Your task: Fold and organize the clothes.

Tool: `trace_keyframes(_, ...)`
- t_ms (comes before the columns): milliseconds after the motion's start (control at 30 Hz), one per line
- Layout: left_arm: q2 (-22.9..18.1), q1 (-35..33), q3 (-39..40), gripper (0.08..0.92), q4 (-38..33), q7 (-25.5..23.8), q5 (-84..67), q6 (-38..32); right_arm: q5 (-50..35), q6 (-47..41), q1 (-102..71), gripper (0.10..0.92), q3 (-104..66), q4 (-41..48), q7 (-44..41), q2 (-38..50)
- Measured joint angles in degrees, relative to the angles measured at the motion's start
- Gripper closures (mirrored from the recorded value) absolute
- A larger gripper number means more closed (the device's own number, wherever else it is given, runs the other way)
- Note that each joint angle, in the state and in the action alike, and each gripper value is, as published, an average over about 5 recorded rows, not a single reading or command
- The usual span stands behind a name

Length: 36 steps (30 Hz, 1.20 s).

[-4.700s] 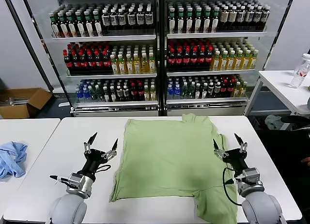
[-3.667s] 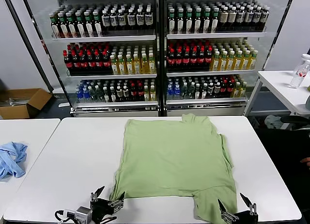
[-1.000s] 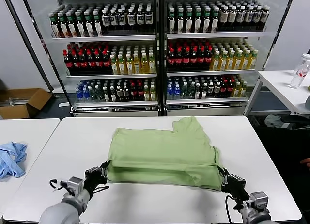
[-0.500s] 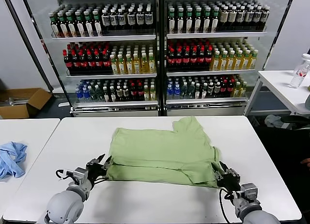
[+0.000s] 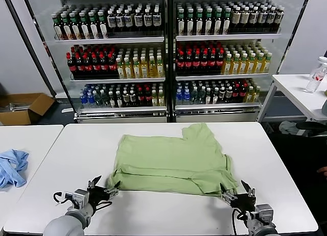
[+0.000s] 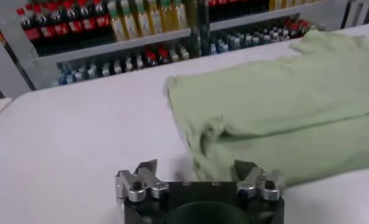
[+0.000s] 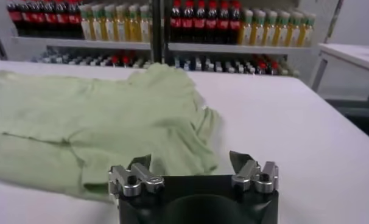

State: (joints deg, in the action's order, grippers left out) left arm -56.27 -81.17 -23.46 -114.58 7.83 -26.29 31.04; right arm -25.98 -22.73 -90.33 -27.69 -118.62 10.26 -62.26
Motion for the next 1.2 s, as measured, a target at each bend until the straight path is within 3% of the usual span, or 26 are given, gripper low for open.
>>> trace_keyframes(600, -0.8, -0.8, 0.7, 0.782, 0.4, 0.5, -0.6, 1.3, -1.2, -0.1, 1.1, 0.869, 1.0, 2.2, -1.7, -0.9)
trace_keyframes(767, -0.7, -1.5, 0.2, 0.902, -0.3, 0.1, -0.9, 1.6, -1.4, -0.3, -0.8, 0.879, -0.2, 0.4, -2.7, -0.1)
trace_keyframes(1200, 1.0, -14.2, -6.8, 0.916, -10.9, -0.1, -0.1, 2.0, 2.1, 1.1, -9.6, 0.879, -1.9, -7.7, -4.8, 0.3)
